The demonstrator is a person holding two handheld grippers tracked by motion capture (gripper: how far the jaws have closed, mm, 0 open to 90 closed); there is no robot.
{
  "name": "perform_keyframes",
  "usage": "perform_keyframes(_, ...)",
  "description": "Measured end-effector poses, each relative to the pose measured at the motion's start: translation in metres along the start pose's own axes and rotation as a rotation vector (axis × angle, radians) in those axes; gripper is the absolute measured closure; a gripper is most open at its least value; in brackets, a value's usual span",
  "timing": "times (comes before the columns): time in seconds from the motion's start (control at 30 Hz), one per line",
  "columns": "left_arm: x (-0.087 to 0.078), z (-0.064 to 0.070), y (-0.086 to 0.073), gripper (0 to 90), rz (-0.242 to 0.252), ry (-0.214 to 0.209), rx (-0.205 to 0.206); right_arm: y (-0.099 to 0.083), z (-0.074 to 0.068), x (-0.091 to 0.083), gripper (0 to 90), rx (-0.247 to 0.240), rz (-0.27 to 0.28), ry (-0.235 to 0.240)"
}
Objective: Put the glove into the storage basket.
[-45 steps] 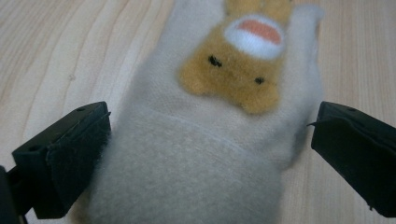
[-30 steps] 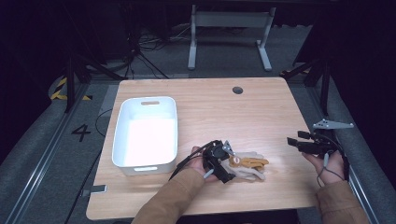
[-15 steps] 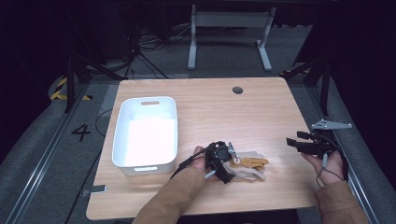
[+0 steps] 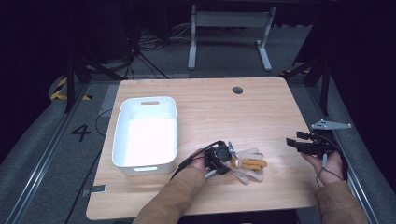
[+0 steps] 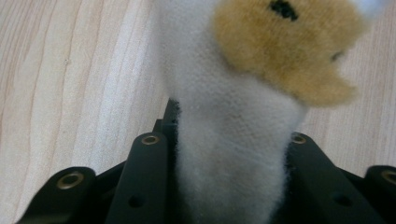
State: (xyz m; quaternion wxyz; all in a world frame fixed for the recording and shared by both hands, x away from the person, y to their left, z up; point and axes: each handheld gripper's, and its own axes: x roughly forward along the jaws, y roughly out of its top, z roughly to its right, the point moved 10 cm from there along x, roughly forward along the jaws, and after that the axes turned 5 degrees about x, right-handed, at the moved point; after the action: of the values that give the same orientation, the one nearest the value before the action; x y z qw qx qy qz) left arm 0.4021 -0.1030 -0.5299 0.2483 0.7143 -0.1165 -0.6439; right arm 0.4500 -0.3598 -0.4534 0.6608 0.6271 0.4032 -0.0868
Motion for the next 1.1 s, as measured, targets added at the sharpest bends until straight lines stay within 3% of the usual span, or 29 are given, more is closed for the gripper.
perform_keyframes(0.3, -0.003, -0.001, 0.001, 69.6, 0.017, -0.02, -0.042, -0.001, 0.002, 0.0, 39.4, 0.005, -0.001, -0.002)
perform_keyframes(0.6, -0.015, 0.003, 0.01, 70.3, 0.049, -0.057, -0.075, -0.001, 0.004, 0.0, 40.1, 0.008, -0.005, -0.003)
perform_keyframes(0.87, -0.04, 0.002, 0.024, 70.1, 0.142, -0.096, -0.15, -0.002, 0.007, -0.001, 40.5, 0.013, -0.009, -0.008)
perform_keyframes(1.1, -0.053, 0.0, 0.03, 69.8, 0.147, -0.076, -0.173, -0.002, 0.009, 0.0, 40.5, 0.016, -0.01, -0.01)
